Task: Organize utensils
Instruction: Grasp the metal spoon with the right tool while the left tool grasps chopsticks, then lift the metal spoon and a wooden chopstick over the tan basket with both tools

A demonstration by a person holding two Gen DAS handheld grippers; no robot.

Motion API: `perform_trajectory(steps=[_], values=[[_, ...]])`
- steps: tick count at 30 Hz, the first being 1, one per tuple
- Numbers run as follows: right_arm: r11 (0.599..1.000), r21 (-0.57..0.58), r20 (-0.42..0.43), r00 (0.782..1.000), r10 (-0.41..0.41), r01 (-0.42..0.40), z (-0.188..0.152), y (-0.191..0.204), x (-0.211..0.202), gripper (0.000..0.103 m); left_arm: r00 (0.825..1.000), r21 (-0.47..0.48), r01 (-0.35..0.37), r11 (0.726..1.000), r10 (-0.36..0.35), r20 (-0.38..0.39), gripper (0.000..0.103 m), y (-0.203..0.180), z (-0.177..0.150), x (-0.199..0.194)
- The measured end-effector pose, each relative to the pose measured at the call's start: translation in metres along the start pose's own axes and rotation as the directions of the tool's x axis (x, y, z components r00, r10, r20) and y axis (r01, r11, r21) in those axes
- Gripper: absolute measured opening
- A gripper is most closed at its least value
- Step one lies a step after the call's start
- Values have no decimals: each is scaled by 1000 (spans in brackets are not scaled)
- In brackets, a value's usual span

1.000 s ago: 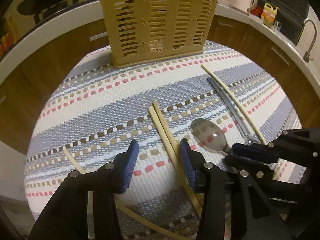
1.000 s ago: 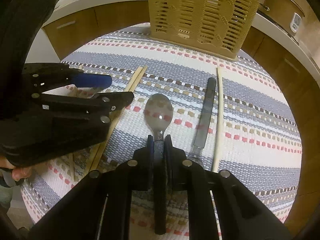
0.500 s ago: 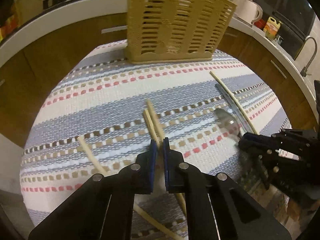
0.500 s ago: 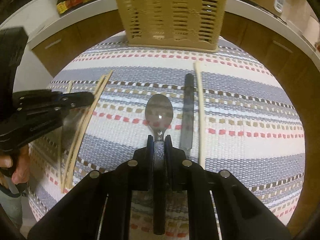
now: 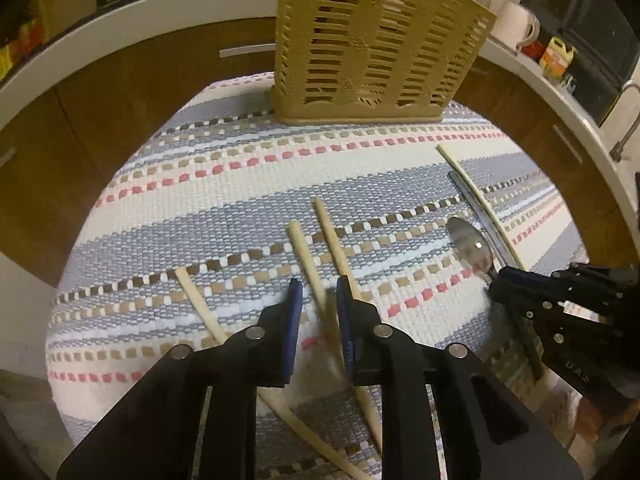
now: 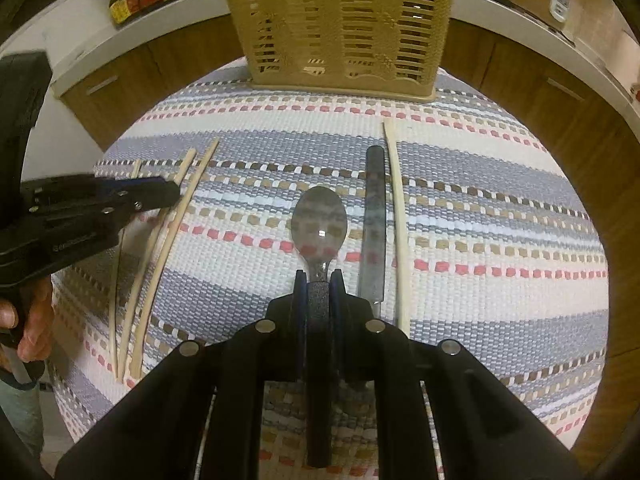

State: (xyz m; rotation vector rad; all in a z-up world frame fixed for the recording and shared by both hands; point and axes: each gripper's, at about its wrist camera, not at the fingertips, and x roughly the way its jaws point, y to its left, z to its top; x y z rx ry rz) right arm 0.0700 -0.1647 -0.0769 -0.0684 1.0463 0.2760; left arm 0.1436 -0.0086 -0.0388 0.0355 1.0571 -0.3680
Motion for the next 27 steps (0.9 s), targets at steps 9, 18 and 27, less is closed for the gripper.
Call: perform_trajectory(steps=[9,18,27], values=[[990,122,13,998,62,-64,13,-20,-2,10,995,-149,38,988,-23,98,3,30,-2,-9],[980,147,-67,987,145,-134,33,-25,11,23,993,-160,107,981,-98,66,5,41,-1,-7],[994,92,-168,983,79,-65,69,-22,28,40,992,-95,107,990,-112,-50,6,42,21,6]])
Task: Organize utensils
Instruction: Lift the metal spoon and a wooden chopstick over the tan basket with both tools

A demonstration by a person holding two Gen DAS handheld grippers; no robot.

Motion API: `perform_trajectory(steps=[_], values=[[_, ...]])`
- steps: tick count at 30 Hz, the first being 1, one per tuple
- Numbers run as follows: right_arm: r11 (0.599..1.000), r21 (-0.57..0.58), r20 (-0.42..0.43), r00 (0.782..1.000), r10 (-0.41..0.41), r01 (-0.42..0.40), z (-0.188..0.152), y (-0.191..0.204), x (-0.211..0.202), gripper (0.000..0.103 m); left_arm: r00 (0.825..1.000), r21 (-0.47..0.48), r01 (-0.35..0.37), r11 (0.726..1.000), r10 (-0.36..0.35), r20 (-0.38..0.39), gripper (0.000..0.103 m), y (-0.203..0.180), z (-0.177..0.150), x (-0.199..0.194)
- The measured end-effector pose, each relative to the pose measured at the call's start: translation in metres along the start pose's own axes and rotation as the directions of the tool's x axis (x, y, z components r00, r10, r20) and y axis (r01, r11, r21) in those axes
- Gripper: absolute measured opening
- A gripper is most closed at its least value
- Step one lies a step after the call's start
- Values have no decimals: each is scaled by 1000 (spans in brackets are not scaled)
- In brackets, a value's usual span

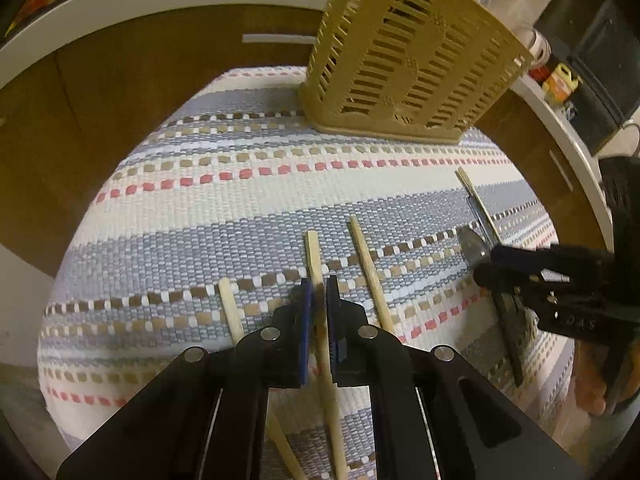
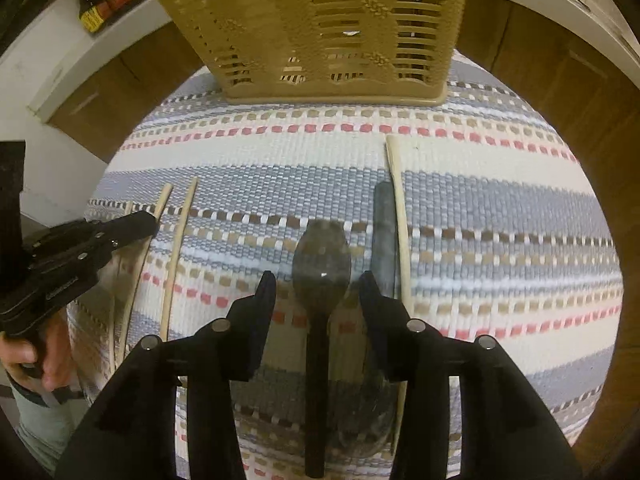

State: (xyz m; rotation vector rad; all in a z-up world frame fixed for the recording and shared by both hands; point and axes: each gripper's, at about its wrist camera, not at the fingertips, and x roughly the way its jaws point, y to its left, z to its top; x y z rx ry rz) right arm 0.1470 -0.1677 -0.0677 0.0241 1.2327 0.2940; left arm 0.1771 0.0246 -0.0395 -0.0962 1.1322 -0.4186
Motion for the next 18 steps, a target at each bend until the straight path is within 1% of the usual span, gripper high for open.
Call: perform_trajectory(steps=[2,3,4,5,8,11,13,14,15,16,17,18], values=[[1000,-18,-25,999,-21,20,6,4,3,40,999,20,-4,1000,4,-41,6,-1,7,4],[998,-39,-36,998,-52,51,7,8,4,38,998,32,-9,999,11,-58,6,-3,9,5],[994,-65,-39,995,-88,86,9,15,7,34,997,48,-18,999,22,-70,6,-5,11,6],[986,-103,-38,990,-137,133,9,22,9,31,996,74,-35,997,41,-85,6,-9,11,7],[978,-133,-35,986,-165,159,9,31,11,28,987,163,-96,982,115,-112,8,-23,13,11],[979,-132,-22,987,-160,156,10,31,12,28,980,203,-134,970,160,-116,6,-31,13,14],[980,-135,-2,989,-150,148,6,27,9,28,978,222,-162,962,187,-96,5,-37,10,14],[984,-130,10,992,-125,125,5,25,7,28,978,228,-168,959,191,-79,4,-39,8,14],[987,-126,19,995,-96,98,0,21,1,27,980,224,-165,960,185,-69,4,-39,6,13],[991,-117,33,997,-68,71,-3,18,-3,27,989,198,-129,972,141,-44,4,-37,6,9],[993,-109,56,998,-39,45,-8,15,-11,27,994,176,-102,979,107,-19,4,-35,5,5],[994,-106,74,997,-17,25,-12,13,-17,27,996,147,-86,985,84,24,4,-33,4,-3]])
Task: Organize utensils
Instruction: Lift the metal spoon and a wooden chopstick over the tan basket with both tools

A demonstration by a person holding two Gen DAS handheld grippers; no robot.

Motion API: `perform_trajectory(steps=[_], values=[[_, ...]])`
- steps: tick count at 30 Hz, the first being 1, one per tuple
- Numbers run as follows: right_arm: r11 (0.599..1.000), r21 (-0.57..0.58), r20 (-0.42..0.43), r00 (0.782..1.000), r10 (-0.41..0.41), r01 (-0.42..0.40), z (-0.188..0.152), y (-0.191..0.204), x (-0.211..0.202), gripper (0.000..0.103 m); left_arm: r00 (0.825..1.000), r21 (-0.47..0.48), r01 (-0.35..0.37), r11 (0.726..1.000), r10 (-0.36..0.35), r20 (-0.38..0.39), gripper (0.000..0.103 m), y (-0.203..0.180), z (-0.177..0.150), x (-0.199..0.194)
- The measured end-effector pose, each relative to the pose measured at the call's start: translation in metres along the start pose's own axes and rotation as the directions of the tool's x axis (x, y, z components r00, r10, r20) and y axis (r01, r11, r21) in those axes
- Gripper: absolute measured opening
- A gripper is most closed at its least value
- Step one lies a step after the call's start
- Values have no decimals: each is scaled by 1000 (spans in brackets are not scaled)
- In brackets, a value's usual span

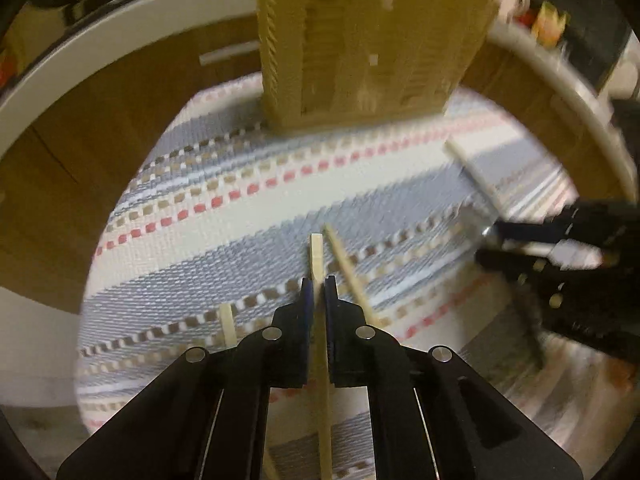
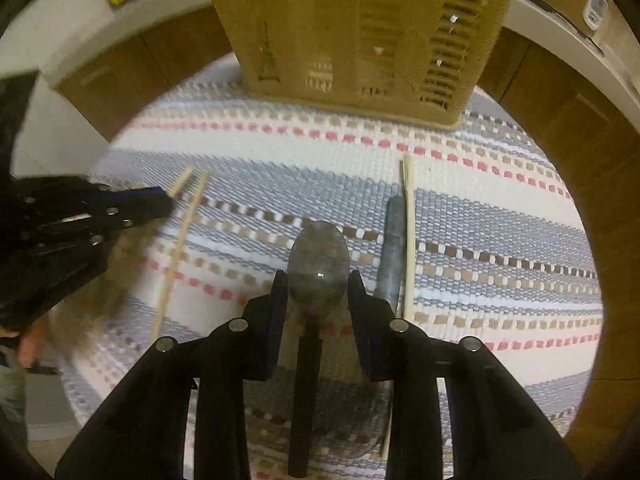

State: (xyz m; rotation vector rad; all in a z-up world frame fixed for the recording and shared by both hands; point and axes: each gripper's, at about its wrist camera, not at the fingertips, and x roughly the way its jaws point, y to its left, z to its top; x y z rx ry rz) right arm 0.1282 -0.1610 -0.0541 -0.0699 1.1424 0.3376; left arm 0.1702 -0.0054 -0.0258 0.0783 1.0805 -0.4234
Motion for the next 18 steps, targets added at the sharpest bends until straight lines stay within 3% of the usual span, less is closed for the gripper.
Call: perform_trajectory(steps=[3,6,9,11,18], values=[[998,4,96,994,56,-56,-6,-6,-25,27,990,-42,55,998,-49,135,4,1,1,-29],[996,-18,213,973,89,-87,-9,-11,-56,27,960,-44,99,994,-84,266,4,-4,6,-62],[993,-33,331,936,120,-115,-7,-11,-86,27,912,-31,132,991,-109,394,4,-12,14,-94],[992,-37,410,903,126,-121,-4,-10,-107,27,870,-23,150,988,-121,479,4,-17,25,-113],[993,-39,602,791,113,-112,23,-14,-160,27,761,-36,190,981,-124,637,4,-18,58,-152]])
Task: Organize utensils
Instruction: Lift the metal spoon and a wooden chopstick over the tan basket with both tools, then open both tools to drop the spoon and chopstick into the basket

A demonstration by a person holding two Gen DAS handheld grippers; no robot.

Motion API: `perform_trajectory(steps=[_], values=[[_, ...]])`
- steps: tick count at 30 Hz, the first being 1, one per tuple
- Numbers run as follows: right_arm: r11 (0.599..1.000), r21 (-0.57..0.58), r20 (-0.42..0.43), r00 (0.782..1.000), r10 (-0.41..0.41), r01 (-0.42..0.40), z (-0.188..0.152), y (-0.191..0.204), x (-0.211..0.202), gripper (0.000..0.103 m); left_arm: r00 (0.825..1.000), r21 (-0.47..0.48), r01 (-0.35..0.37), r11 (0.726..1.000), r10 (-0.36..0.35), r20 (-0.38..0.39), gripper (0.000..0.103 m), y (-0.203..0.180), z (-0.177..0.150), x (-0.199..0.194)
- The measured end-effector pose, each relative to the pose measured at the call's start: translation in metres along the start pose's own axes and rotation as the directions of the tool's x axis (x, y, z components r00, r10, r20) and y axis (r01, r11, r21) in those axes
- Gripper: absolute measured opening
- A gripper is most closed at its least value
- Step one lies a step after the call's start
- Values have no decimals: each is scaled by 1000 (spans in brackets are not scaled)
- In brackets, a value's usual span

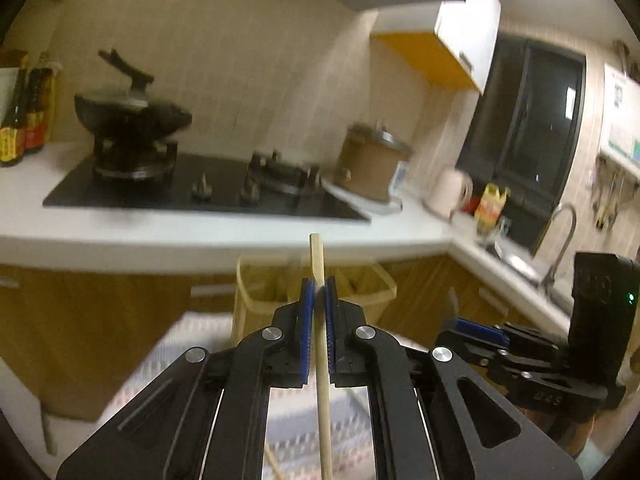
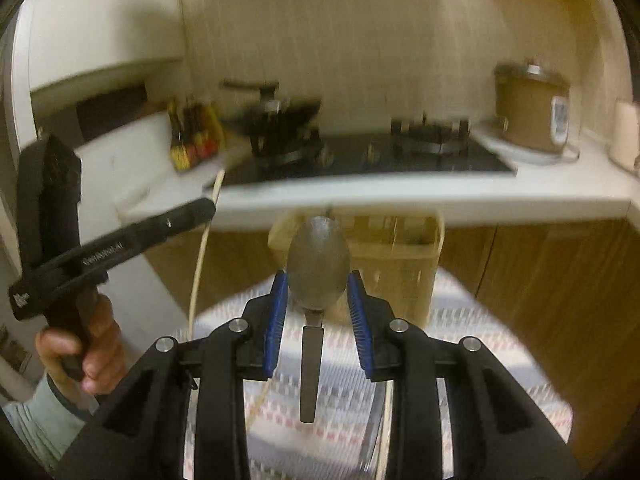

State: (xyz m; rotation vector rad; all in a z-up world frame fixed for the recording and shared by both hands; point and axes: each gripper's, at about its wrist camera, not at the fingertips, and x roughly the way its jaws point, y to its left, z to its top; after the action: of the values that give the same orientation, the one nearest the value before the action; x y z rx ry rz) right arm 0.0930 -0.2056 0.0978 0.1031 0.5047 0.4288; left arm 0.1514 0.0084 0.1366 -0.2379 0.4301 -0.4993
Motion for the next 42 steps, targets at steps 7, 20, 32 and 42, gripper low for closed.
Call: perform_trajectory(steps=[7,20,32,42], values=[[998,28,197,978,-64,60,54,-17,-12,27,990,26,-4,1000,1,138,4,-14,45,3],[964,95,373,889,-265,247,89,-68,22,28,909,63,-144,988,107,404,4,-10,73,39],[962,71,320,908,-272,264,56,-85,77,28,887,53,-219,974,177,428,4,13,42,83],[969,61,290,925,-246,238,29,-85,87,28,911,80,-223,972,178,372,5,23,19,91]])
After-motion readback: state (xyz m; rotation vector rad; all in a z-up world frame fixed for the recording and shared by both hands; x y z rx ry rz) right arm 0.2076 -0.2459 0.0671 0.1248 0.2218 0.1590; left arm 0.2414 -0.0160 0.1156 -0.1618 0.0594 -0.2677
